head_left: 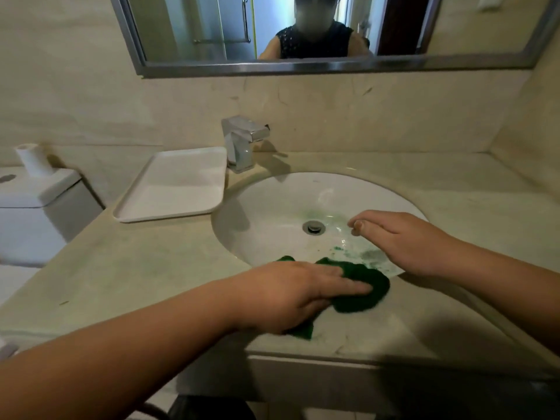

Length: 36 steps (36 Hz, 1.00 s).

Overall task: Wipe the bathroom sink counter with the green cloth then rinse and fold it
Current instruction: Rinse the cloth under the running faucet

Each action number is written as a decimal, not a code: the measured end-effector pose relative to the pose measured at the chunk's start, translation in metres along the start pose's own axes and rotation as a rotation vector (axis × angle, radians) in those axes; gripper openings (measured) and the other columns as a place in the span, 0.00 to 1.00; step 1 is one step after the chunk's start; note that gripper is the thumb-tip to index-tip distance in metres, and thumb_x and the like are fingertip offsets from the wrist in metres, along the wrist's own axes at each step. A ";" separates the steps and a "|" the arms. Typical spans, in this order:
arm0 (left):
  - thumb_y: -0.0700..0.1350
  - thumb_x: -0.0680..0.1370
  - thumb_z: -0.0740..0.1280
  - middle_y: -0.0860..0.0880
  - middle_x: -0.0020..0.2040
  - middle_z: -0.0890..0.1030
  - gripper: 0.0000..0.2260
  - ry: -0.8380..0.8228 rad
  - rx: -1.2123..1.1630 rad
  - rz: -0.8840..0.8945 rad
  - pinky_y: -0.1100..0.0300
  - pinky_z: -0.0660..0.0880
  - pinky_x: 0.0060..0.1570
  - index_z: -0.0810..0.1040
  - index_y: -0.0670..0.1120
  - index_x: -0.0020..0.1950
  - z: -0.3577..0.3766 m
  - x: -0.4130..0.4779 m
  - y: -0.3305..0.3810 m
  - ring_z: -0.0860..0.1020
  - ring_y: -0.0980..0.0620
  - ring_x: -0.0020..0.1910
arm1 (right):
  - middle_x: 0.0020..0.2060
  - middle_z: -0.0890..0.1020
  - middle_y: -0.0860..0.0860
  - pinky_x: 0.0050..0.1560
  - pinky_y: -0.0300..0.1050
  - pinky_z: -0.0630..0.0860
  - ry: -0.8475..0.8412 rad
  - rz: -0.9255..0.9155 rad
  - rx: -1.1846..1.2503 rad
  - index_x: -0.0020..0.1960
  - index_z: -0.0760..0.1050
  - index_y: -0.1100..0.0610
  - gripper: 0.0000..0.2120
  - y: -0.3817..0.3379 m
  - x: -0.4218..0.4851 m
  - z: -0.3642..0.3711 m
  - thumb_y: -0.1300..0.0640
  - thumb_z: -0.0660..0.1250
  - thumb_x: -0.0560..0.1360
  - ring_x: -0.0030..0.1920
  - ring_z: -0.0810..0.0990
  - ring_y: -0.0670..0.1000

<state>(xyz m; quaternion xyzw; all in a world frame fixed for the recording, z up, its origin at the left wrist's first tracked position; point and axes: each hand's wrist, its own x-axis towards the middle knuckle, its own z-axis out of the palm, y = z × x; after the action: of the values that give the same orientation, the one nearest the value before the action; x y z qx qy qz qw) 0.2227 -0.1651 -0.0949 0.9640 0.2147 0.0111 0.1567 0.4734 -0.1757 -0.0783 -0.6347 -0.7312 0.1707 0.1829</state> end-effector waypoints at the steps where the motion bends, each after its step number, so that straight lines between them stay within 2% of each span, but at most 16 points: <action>1: 0.45 0.86 0.61 0.53 0.77 0.74 0.24 0.019 0.005 -0.072 0.55 0.68 0.73 0.65 0.62 0.81 -0.004 0.008 -0.011 0.72 0.51 0.73 | 0.56 0.82 0.39 0.63 0.46 0.73 -0.009 0.010 -0.005 0.62 0.79 0.45 0.15 0.000 0.005 0.000 0.46 0.55 0.85 0.59 0.79 0.45; 4: 0.41 0.84 0.61 0.53 0.74 0.77 0.25 0.077 -0.038 -0.333 0.52 0.73 0.68 0.71 0.63 0.77 -0.023 0.027 -0.047 0.77 0.49 0.68 | 0.57 0.82 0.41 0.63 0.49 0.73 -0.022 0.031 -0.015 0.62 0.79 0.46 0.16 -0.006 0.027 -0.005 0.45 0.55 0.85 0.59 0.79 0.47; 6: 0.42 0.84 0.59 0.52 0.72 0.78 0.23 0.173 -0.157 -0.473 0.56 0.74 0.63 0.72 0.63 0.76 -0.038 0.034 -0.069 0.78 0.50 0.64 | 0.58 0.82 0.42 0.63 0.49 0.73 -0.009 0.026 0.000 0.62 0.79 0.47 0.16 -0.013 0.048 -0.011 0.45 0.55 0.84 0.59 0.78 0.47; 8: 0.44 0.85 0.59 0.54 0.68 0.79 0.21 0.270 -0.236 -0.538 0.58 0.72 0.57 0.74 0.62 0.75 -0.054 0.040 -0.088 0.78 0.51 0.60 | 0.56 0.81 0.41 0.60 0.49 0.74 0.004 0.009 0.007 0.60 0.80 0.46 0.14 -0.023 0.072 -0.017 0.45 0.57 0.84 0.57 0.78 0.47; 11: 0.47 0.85 0.60 0.54 0.62 0.79 0.19 0.340 -0.320 -0.594 0.59 0.73 0.46 0.76 0.62 0.73 -0.072 0.049 -0.111 0.78 0.55 0.50 | 0.43 0.81 0.47 0.44 0.50 0.74 0.028 -0.024 -0.007 0.45 0.76 0.47 0.12 -0.037 0.113 -0.023 0.45 0.59 0.83 0.44 0.78 0.51; 12: 0.46 0.85 0.60 0.53 0.61 0.79 0.19 0.333 -0.320 -0.615 0.60 0.73 0.43 0.77 0.62 0.73 -0.075 0.051 -0.120 0.78 0.55 0.47 | 0.40 0.81 0.49 0.42 0.51 0.72 0.033 -0.027 0.002 0.44 0.76 0.49 0.14 -0.042 0.127 -0.024 0.45 0.59 0.83 0.42 0.78 0.53; 14: 0.44 0.84 0.59 0.50 0.62 0.79 0.20 0.310 -0.312 -0.673 0.61 0.72 0.41 0.77 0.60 0.73 -0.079 0.051 -0.135 0.77 0.54 0.45 | 0.41 0.82 0.54 0.42 0.51 0.74 0.035 -0.030 -0.008 0.48 0.79 0.54 0.15 -0.053 0.155 -0.026 0.47 0.59 0.82 0.43 0.79 0.57; 16: 0.42 0.84 0.60 0.49 0.64 0.79 0.21 0.316 -0.317 -0.725 0.60 0.73 0.44 0.77 0.59 0.73 -0.082 0.049 -0.148 0.78 0.52 0.48 | 0.46 0.84 0.55 0.46 0.50 0.75 0.034 -0.027 -0.027 0.52 0.80 0.55 0.15 -0.061 0.184 -0.025 0.49 0.57 0.83 0.47 0.80 0.60; 18: 0.42 0.83 0.60 0.48 0.67 0.79 0.22 0.330 -0.300 -0.755 0.60 0.72 0.48 0.78 0.59 0.73 -0.083 0.046 -0.157 0.77 0.49 0.52 | 0.59 0.83 0.55 0.60 0.55 0.78 0.034 -0.027 -0.043 0.63 0.80 0.52 0.17 -0.069 0.208 -0.024 0.53 0.56 0.82 0.58 0.80 0.59; 21: 0.42 0.83 0.60 0.48 0.67 0.78 0.22 0.327 -0.312 -0.759 0.63 0.72 0.44 0.77 0.61 0.73 -0.085 0.043 -0.166 0.78 0.51 0.51 | 0.68 0.79 0.56 0.67 0.54 0.74 0.033 -0.049 -0.088 0.72 0.75 0.51 0.22 -0.080 0.236 -0.021 0.60 0.56 0.80 0.66 0.77 0.59; 23: 0.42 0.83 0.59 0.48 0.69 0.77 0.22 0.301 -0.312 -0.752 0.64 0.73 0.46 0.76 0.60 0.73 -0.089 0.041 -0.167 0.77 0.53 0.51 | 0.71 0.78 0.54 0.66 0.52 0.74 0.029 -0.075 -0.138 0.75 0.71 0.48 0.25 -0.086 0.249 -0.019 0.61 0.56 0.80 0.68 0.76 0.58; 26: 0.41 0.83 0.59 0.47 0.72 0.76 0.22 0.288 -0.327 -0.754 0.59 0.76 0.54 0.77 0.59 0.74 -0.096 0.039 -0.170 0.77 0.49 0.55 | 0.69 0.78 0.51 0.61 0.54 0.78 0.022 -0.118 -0.278 0.76 0.68 0.40 0.28 -0.087 0.262 -0.016 0.58 0.58 0.78 0.63 0.78 0.58; 29: 0.40 0.82 0.59 0.47 0.69 0.77 0.22 0.356 -0.345 -0.759 0.57 0.77 0.53 0.79 0.57 0.71 -0.105 0.040 -0.178 0.79 0.47 0.55 | 0.66 0.79 0.51 0.57 0.57 0.79 0.027 -0.173 -0.445 0.75 0.66 0.38 0.26 -0.085 0.272 -0.015 0.54 0.59 0.79 0.60 0.79 0.58; 32: 0.40 0.82 0.60 0.49 0.64 0.80 0.20 0.419 -0.384 -0.751 0.60 0.75 0.50 0.82 0.57 0.68 -0.110 0.045 -0.188 0.79 0.49 0.54 | 0.67 0.78 0.50 0.56 0.56 0.78 0.073 -0.188 -0.550 0.76 0.60 0.33 0.28 -0.078 0.281 -0.017 0.54 0.56 0.80 0.60 0.78 0.58; 36: 0.40 0.83 0.60 0.50 0.62 0.79 0.20 0.386 -0.402 -0.760 0.58 0.76 0.55 0.81 0.55 0.70 -0.112 0.049 -0.197 0.78 0.49 0.55 | 0.70 0.76 0.50 0.57 0.56 0.79 0.055 -0.145 -0.529 0.76 0.56 0.27 0.31 -0.065 0.294 -0.022 0.55 0.54 0.80 0.61 0.78 0.57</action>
<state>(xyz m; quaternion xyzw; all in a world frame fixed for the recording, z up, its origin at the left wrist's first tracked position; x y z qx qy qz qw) 0.1762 0.0584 -0.0512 0.7478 0.5713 0.1734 0.2903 0.3907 0.1067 -0.0127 -0.6108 -0.7886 -0.0569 0.0420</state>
